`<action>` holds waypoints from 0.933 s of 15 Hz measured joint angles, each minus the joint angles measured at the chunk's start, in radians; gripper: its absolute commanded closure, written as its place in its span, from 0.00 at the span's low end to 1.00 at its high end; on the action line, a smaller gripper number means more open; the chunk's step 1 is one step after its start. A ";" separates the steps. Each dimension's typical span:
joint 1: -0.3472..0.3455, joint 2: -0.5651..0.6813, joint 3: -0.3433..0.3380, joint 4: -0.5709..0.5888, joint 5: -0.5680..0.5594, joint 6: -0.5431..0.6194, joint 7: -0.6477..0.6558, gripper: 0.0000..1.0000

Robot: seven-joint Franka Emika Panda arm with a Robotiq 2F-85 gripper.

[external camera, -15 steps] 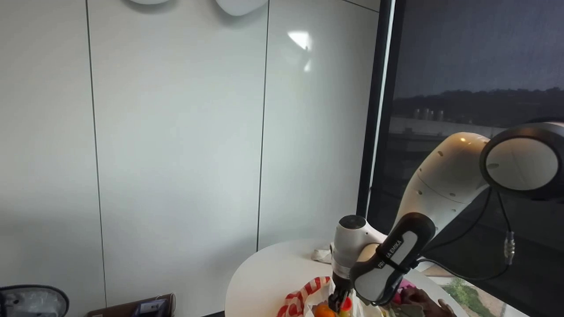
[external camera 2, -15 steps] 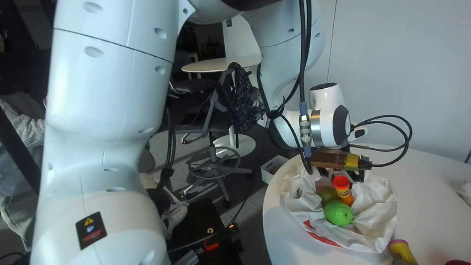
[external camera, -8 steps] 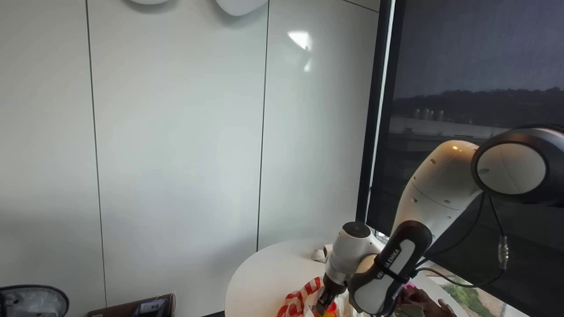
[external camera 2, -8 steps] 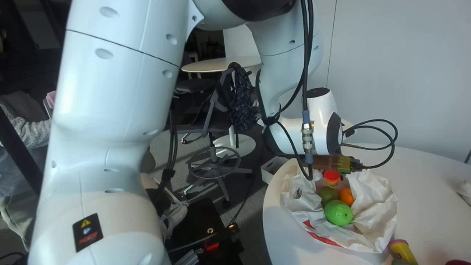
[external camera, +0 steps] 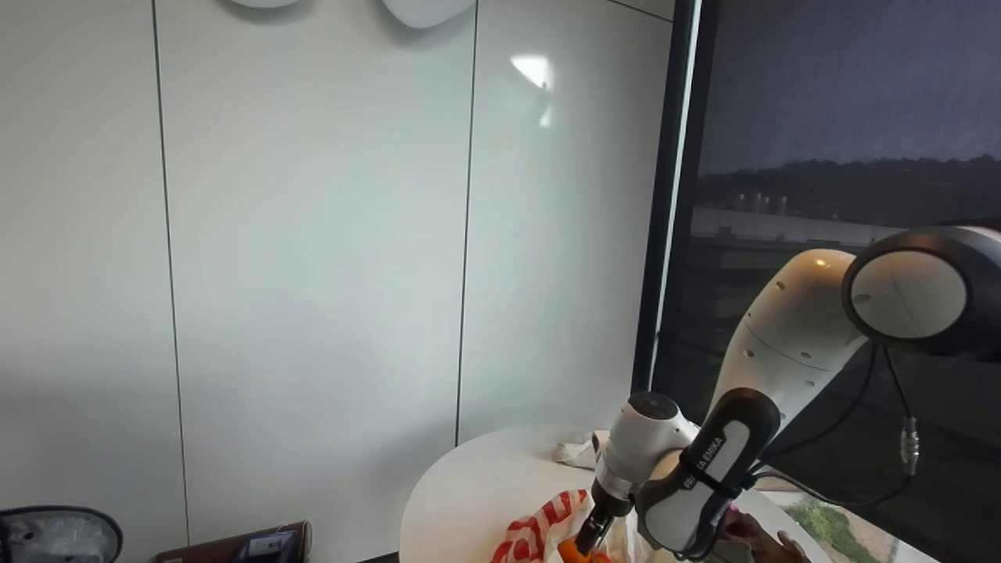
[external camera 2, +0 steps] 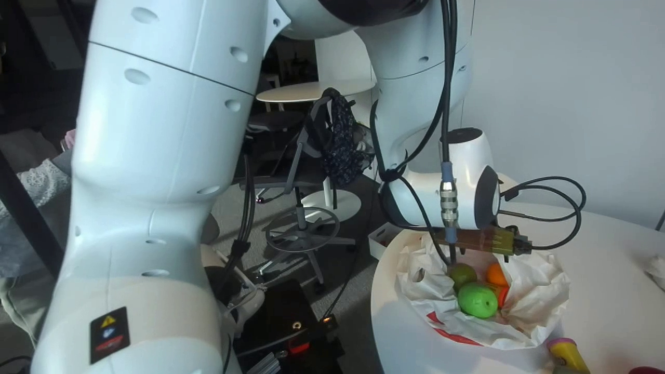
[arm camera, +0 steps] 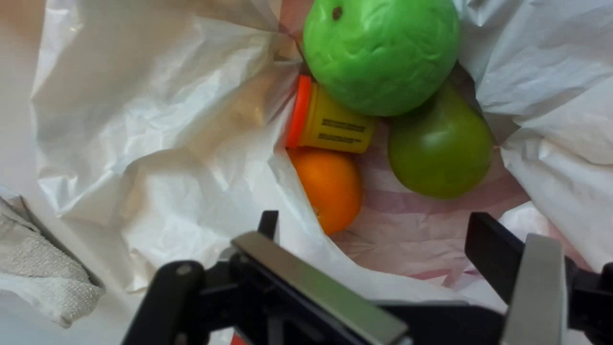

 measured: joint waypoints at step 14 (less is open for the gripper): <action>-0.159 -0.040 -0.197 0.050 0.115 0.000 0.061 0.00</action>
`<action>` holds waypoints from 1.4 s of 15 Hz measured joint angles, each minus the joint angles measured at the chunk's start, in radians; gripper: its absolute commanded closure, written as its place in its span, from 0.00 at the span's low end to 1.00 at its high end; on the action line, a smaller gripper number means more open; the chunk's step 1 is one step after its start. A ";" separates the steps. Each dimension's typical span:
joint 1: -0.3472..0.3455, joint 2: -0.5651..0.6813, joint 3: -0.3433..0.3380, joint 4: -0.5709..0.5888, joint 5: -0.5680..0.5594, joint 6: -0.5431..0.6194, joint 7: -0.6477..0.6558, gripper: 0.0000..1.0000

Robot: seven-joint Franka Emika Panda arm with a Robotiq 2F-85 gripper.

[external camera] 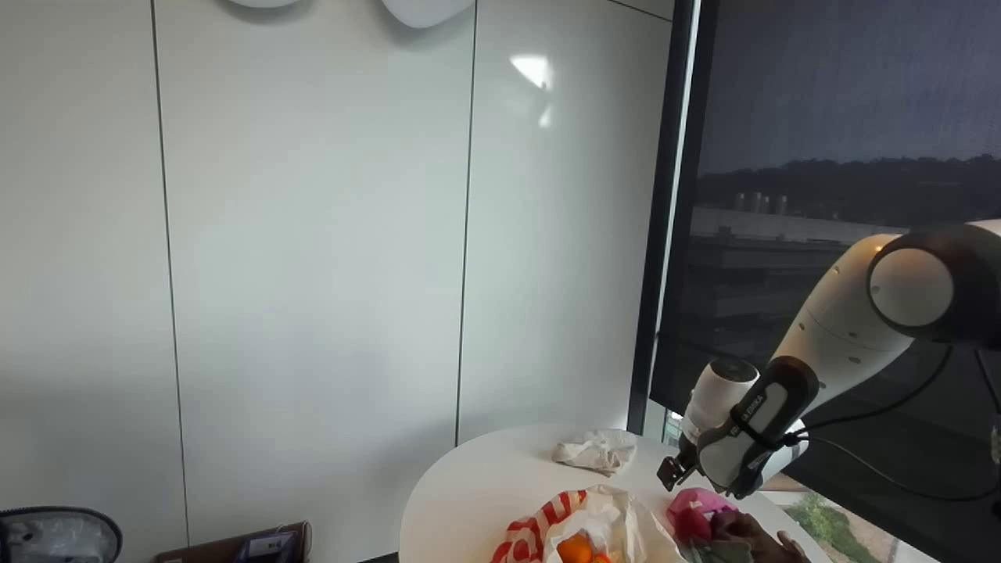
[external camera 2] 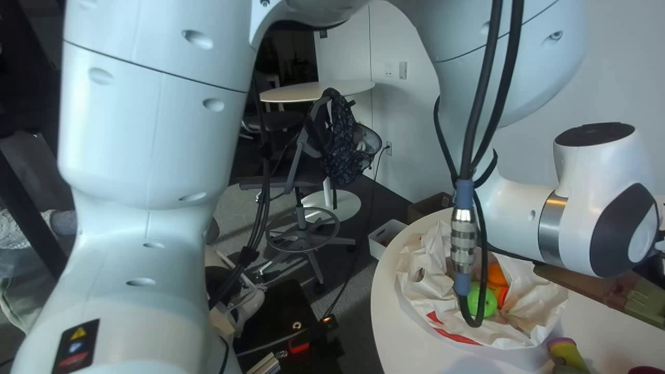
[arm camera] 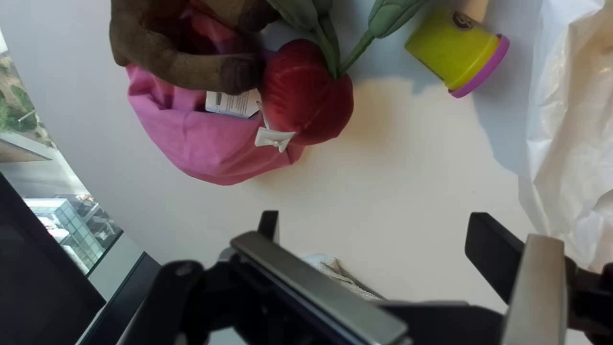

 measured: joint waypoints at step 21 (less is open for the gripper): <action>-0.118 0.425 0.042 0.475 0.326 -0.370 0.024 0.36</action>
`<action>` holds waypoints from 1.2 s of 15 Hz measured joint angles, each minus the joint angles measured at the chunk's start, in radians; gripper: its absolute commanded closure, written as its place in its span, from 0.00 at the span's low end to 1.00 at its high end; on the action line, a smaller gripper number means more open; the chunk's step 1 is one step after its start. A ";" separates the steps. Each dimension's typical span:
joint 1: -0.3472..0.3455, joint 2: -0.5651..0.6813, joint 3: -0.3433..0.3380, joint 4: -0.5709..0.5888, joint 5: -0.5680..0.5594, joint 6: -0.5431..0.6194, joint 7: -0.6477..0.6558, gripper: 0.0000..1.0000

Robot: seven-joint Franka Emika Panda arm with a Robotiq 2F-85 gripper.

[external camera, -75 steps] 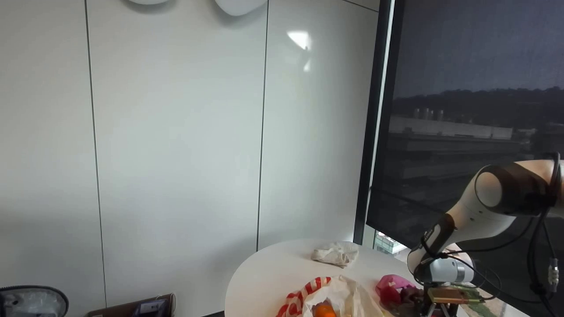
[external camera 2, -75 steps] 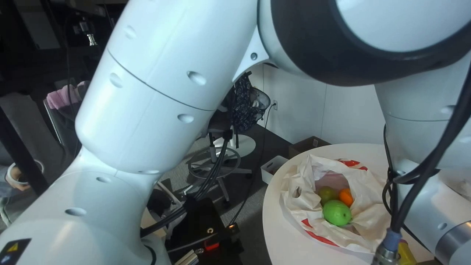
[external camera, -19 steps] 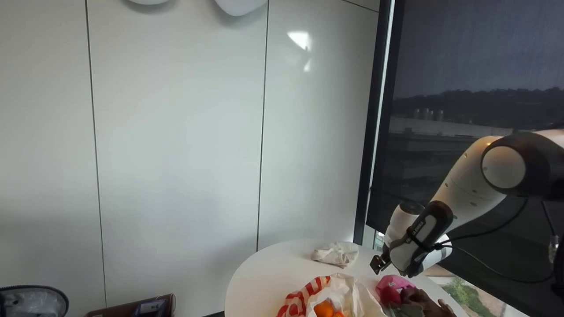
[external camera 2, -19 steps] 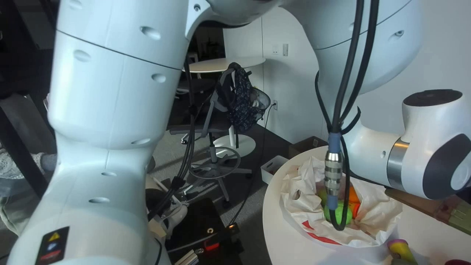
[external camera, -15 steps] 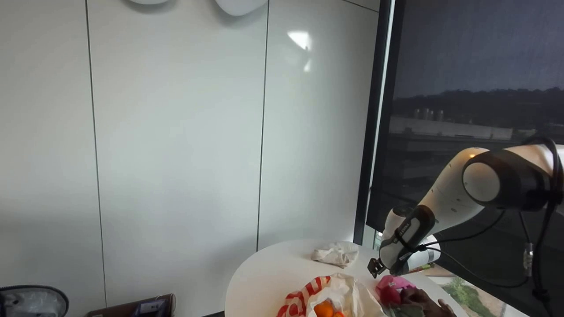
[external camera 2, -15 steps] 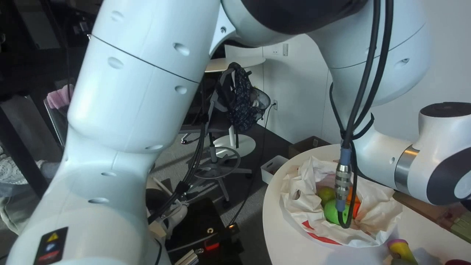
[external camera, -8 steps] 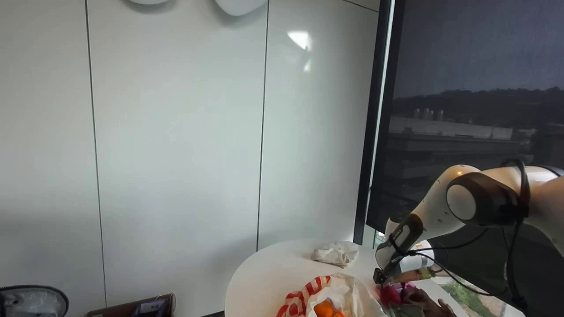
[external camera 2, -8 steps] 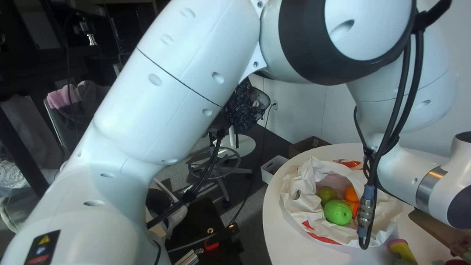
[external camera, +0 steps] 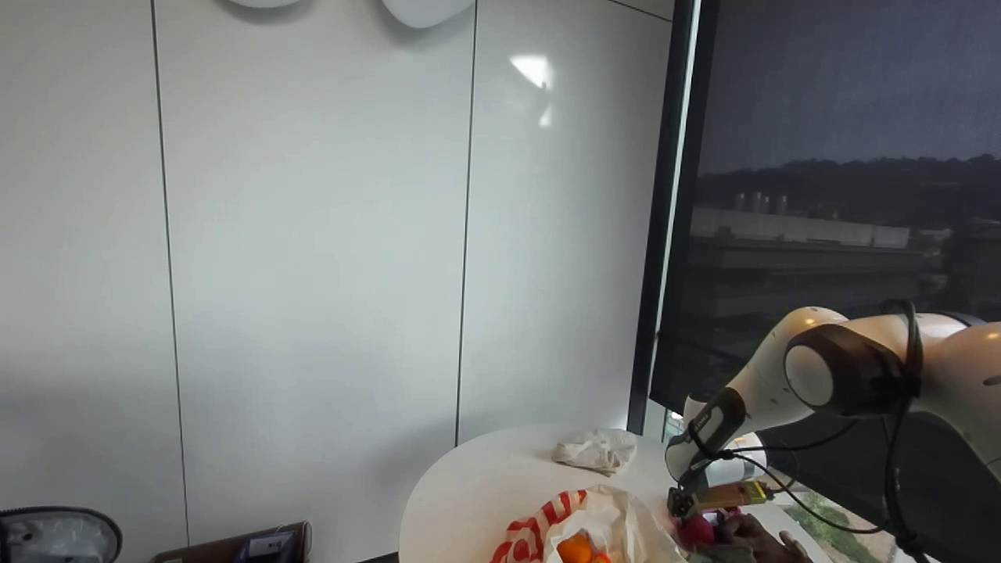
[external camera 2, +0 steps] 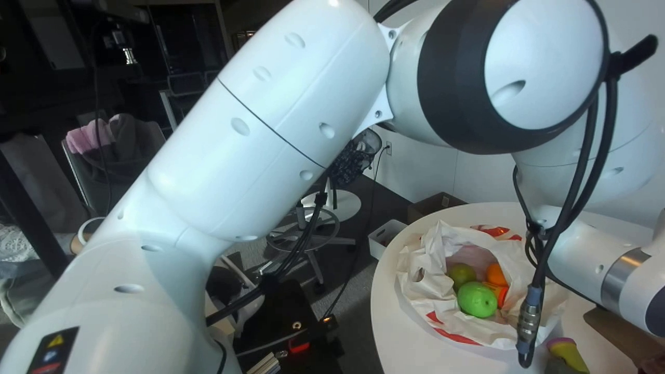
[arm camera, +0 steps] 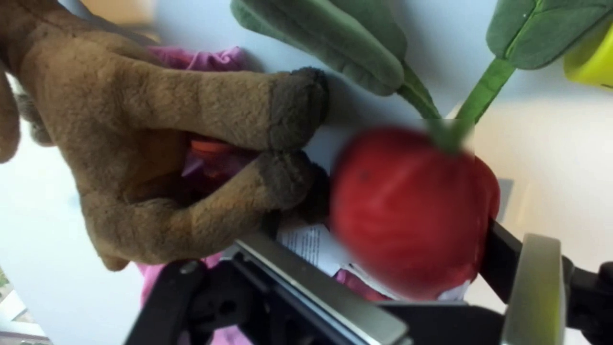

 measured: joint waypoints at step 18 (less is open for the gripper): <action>-0.188 -0.221 0.159 -0.101 0.143 -0.244 -0.250 0.89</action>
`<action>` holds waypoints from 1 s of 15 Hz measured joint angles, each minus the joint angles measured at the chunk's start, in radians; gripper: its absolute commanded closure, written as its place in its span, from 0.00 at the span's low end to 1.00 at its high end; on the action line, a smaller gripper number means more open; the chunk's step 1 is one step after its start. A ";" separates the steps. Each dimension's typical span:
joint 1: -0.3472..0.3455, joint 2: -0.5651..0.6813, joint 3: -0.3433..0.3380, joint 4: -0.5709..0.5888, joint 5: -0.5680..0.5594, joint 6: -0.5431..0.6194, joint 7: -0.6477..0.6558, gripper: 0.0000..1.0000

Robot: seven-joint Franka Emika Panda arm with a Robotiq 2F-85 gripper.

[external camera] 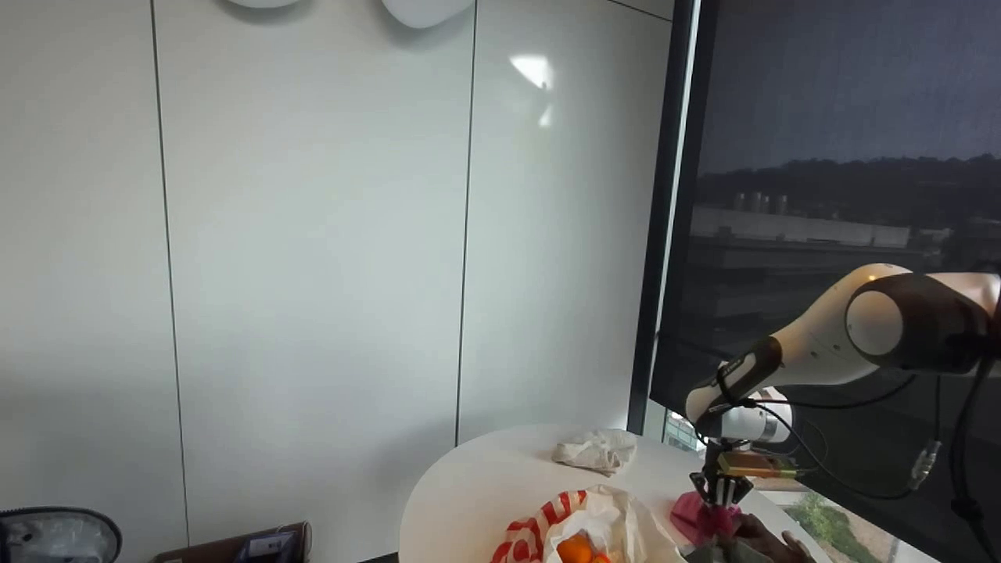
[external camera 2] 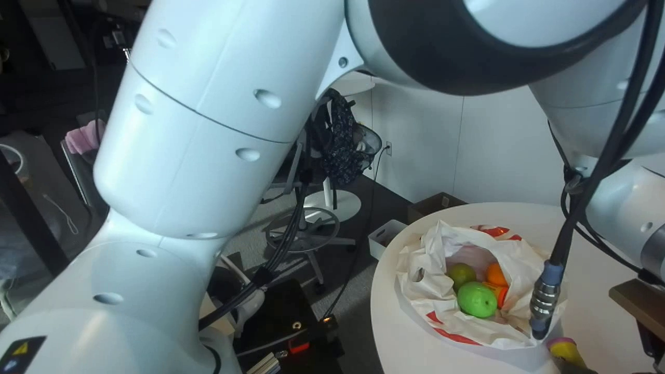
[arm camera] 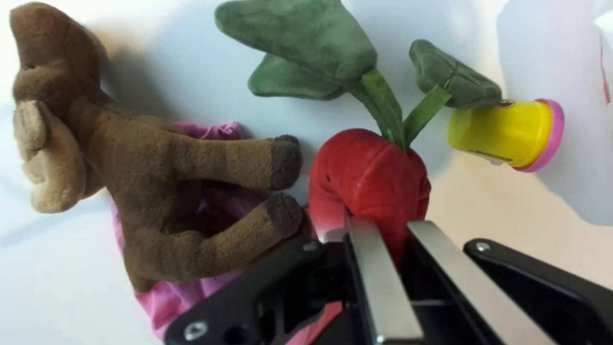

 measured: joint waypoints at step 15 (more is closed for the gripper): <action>0.193 -0.453 0.152 -0.531 -0.047 0.088 -0.392 0.90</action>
